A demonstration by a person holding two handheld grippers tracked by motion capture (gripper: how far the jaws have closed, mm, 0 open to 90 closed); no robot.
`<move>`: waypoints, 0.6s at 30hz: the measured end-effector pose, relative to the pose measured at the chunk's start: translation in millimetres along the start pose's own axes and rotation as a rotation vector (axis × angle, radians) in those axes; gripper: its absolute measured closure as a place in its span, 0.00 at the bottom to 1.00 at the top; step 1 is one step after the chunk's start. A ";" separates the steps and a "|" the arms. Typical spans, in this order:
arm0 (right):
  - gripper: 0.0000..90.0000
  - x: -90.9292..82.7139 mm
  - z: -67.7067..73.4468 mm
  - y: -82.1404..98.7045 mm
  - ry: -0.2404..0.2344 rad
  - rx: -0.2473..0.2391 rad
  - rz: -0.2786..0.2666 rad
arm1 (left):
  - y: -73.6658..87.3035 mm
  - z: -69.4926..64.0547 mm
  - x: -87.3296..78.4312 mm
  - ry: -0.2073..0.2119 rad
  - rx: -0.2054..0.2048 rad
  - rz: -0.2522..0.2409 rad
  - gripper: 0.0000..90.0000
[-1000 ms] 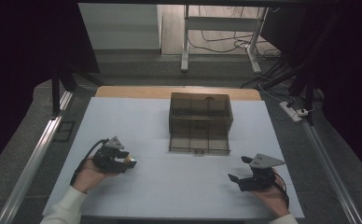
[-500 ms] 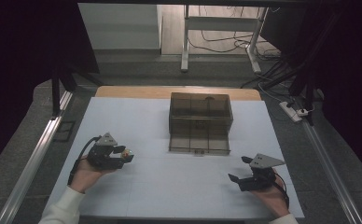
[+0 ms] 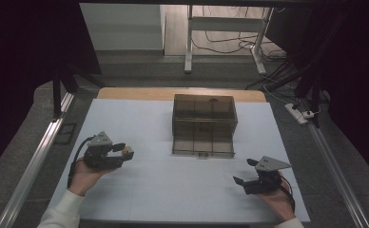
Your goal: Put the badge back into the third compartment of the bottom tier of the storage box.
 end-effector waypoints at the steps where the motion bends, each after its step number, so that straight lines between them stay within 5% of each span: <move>1: 0.14 -0.1 -0.2 0.0 0.001 0.000 0.000 | -0.6 -0.1 -0.2 0.001 0.000 -0.003 0.51; 18: 0.14 0.1 0.1 0.2 0.004 -0.001 0.001 | -13.6 -6.0 -0.4 -0.023 0.037 -0.031 0.51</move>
Point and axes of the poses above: each handheld gripper's, and its own axes: x roughly forward along the jaws, y roughly out of its underside, z roughly to its left, the point moved 7 cm from there along x, roughly forward along the jaws
